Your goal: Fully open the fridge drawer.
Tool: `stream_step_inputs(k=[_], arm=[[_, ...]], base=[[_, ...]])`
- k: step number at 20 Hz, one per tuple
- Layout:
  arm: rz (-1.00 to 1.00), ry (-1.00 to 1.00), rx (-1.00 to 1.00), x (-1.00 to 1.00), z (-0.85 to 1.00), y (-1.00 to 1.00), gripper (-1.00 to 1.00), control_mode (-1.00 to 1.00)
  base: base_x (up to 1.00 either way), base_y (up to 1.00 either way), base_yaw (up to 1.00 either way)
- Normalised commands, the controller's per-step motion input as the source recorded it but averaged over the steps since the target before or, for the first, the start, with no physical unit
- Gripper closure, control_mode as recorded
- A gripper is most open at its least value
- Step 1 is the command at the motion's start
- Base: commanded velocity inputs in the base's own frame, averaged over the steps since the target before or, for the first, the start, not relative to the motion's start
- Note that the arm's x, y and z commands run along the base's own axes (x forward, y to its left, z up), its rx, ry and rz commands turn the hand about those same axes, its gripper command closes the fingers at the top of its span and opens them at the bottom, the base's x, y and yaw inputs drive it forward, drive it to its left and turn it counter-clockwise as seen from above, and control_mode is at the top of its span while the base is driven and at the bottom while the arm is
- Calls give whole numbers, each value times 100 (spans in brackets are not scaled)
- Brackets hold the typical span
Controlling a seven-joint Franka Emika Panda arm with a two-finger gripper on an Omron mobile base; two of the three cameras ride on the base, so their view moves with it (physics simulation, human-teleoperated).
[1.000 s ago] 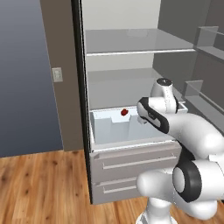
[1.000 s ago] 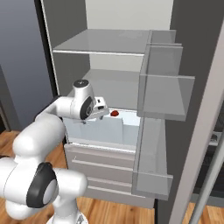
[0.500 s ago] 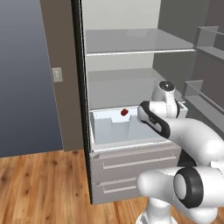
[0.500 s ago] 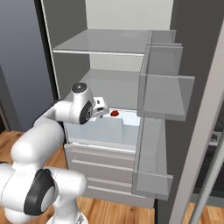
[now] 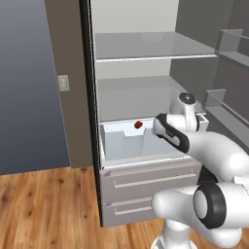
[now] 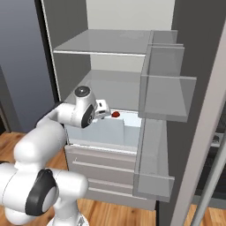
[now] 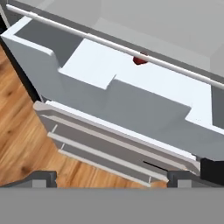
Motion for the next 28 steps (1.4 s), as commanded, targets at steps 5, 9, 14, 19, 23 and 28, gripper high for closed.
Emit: stream_step_inputs(k=[5,9,14,19,23,28], arm=[[-5,-7,9,19,0,0,-100,-100],[-1,-2,2,24,0,1,-100,-100],[0,0,0,21,-4,0,-100,-100],[0,0,0,15,-11,0,-100,-100],[-2,0,0,16,-21,0,-100,-100],[-9,-5,3,15,-9,0,-100,-100]], base=[[0,0,0],[0,0,0],[0,0,0],[0,0,0],[0,0,0],[0,0,0]])
